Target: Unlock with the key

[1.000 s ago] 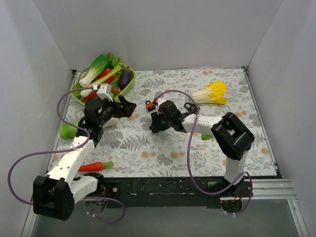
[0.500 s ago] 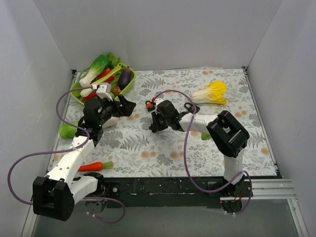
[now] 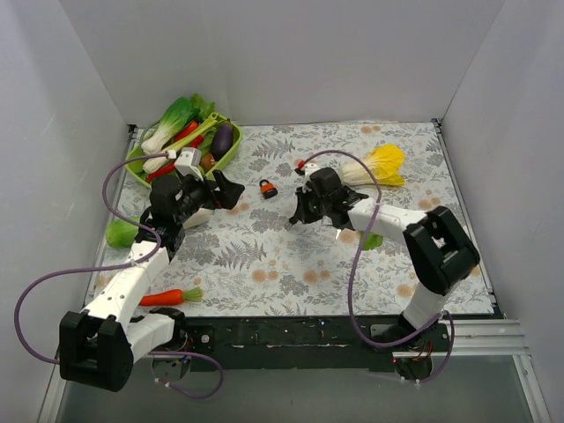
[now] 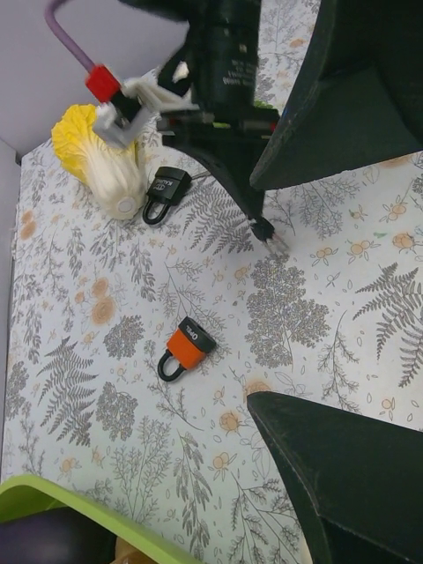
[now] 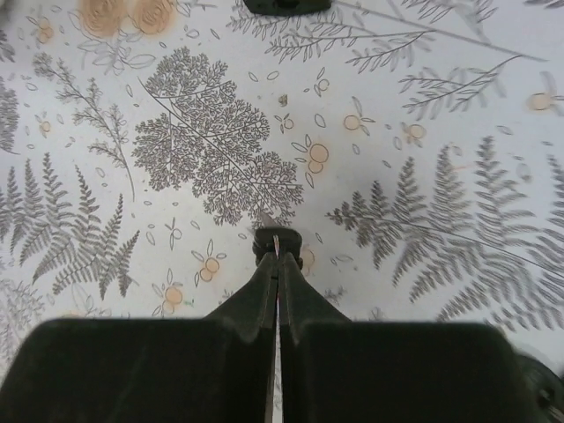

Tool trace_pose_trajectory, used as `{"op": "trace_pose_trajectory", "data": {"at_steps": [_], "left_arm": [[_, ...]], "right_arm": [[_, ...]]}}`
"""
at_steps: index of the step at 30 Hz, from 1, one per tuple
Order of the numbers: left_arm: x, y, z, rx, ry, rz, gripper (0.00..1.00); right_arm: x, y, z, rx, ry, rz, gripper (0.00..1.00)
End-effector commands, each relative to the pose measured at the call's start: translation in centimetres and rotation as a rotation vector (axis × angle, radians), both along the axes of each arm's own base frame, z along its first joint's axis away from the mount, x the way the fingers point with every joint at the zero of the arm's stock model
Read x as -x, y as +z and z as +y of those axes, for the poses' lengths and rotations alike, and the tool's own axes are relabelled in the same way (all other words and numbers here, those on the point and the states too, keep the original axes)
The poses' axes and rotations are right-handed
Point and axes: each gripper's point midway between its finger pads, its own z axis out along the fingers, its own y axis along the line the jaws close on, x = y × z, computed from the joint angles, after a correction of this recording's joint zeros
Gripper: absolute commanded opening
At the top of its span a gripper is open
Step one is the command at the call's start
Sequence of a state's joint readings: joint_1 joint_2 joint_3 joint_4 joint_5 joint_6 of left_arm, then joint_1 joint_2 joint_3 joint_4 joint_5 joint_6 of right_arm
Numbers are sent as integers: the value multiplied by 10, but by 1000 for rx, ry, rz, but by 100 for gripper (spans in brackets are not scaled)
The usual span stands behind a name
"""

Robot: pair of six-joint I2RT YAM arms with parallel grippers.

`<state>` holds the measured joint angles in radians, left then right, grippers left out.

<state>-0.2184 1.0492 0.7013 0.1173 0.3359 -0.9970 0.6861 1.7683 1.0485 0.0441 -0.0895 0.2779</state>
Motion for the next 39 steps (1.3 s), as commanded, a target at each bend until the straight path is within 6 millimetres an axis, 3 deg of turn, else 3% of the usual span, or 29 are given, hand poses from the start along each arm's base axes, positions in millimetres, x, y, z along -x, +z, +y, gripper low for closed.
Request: {"op": "trace_pose_trajectory", "data": {"at_steps": [1,5,6,12,19,21,26,31,39], "left_arm": [[6,4,-18,0,-123,-35,98],[21,-2,-35,3,-265,-55,98],[25,-2,-39,2,-294,-64,98],[53,3,-62,92,-468,-36,98],[83,35,-96,245,-648,-4,98],[86,30,-110,230,-705,19,98],[99,41,-127,239,-838,13,98],[117,40,-138,210,-916,-20,98],[150,27,-142,191,-987,-29,98]], "right_arm": [[4,65,-15,-59,44,-131,1],[22,81,-36,-68,71,-143,1],[27,93,-37,-90,83,-164,1],[57,122,-46,-155,175,-195,1],[95,156,-34,-295,374,-238,1],[102,164,-32,-315,408,-242,1],[119,188,-25,-388,503,-237,1],[134,209,-18,-488,553,-197,1],[135,233,-12,-572,545,-203,1]]}}
